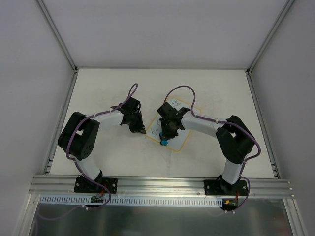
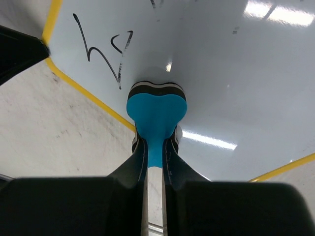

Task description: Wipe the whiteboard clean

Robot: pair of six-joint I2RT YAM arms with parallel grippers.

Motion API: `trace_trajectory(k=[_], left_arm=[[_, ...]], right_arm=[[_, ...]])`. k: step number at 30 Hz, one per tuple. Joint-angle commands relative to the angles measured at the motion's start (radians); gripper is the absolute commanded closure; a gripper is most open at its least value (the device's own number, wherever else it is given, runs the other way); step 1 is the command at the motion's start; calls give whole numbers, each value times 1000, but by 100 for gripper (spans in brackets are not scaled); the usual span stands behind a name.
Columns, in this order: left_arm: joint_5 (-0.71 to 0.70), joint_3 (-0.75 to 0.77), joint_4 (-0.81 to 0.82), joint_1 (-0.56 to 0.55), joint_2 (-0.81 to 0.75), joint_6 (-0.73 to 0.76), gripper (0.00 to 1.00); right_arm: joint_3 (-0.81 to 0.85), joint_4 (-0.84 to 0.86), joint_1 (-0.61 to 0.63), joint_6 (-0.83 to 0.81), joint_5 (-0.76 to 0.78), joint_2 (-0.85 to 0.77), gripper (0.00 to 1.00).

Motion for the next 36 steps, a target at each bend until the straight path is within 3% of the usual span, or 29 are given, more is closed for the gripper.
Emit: trace_trajectory(k=[1, 7, 13, 16, 21, 28, 36], left_arm=[[-69, -31, -114, 9, 42, 21, 100], [-68, -31, -114, 8, 45, 32, 100], [-74, -36, -114, 9, 39, 37, 100], [-72, -34, -114, 8, 44, 40, 100], [-58, -22, -114, 8, 50, 44, 100], [-46, -22, -114, 8, 52, 44, 100], [-46, -22, -114, 8, 50, 44, 100]], right_arm=[[-3, 6, -10, -4, 14, 22, 100], [-3, -167, -123, -13, 256, -27, 100], [-12, -199, -315, -65, 327, -67, 100], [35, -201, -349, -96, 310, -38, 100], [123, -196, -325, -123, 243, 35, 100], [216, -175, -185, -151, 193, 88, 100], [408, -172, -51, -145, 74, 287, 100]])
